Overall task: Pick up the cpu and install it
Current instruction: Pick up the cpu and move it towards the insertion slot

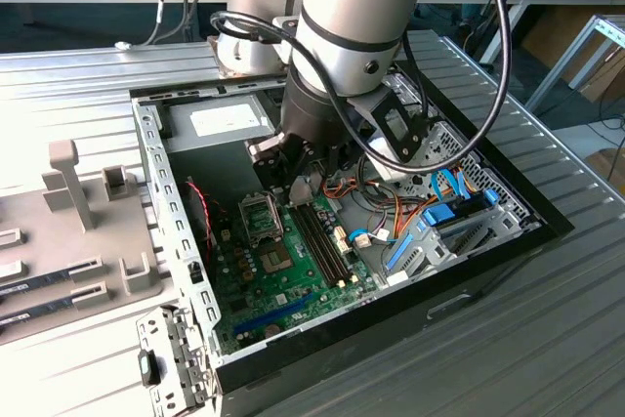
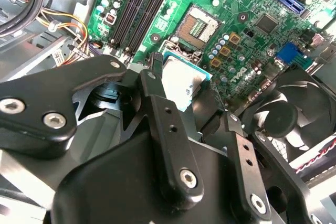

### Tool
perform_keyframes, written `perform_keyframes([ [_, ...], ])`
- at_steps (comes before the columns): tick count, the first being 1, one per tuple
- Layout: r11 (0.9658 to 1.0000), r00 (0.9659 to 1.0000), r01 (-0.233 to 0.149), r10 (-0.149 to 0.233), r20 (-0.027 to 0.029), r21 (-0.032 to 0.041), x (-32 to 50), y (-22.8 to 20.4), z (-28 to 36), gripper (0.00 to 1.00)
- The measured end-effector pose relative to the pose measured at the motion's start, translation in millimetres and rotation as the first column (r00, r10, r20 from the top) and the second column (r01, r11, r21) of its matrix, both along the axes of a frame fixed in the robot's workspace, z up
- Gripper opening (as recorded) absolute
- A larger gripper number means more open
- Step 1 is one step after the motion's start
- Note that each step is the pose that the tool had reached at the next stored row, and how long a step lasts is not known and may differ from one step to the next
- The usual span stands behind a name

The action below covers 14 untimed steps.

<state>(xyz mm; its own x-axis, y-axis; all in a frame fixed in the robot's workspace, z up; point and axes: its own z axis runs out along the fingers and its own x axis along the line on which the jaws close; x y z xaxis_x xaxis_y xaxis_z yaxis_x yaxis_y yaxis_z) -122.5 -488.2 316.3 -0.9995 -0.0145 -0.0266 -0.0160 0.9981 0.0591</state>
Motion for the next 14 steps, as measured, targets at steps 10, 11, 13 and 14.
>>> perform_keyframes([
  [10,1.0000,1.0000,0.000,0.000,0.0000,-0.0013,3.0,-4.5,-4.9,0.47],
  [11,1.0000,1.0000,0.000,0.000,0.0000,-0.0015,3.3,-4.8,-5.3,0.47],
  [13,1.0000,1.0000,0.000,0.000,0.0000,-0.0016,3.9,-5.3,-6.3,0.47],
  [14,1.0000,1.0000,0.000,0.000,0.0000,-0.0018,4.8,-5.5,-7.7,0.47],
])
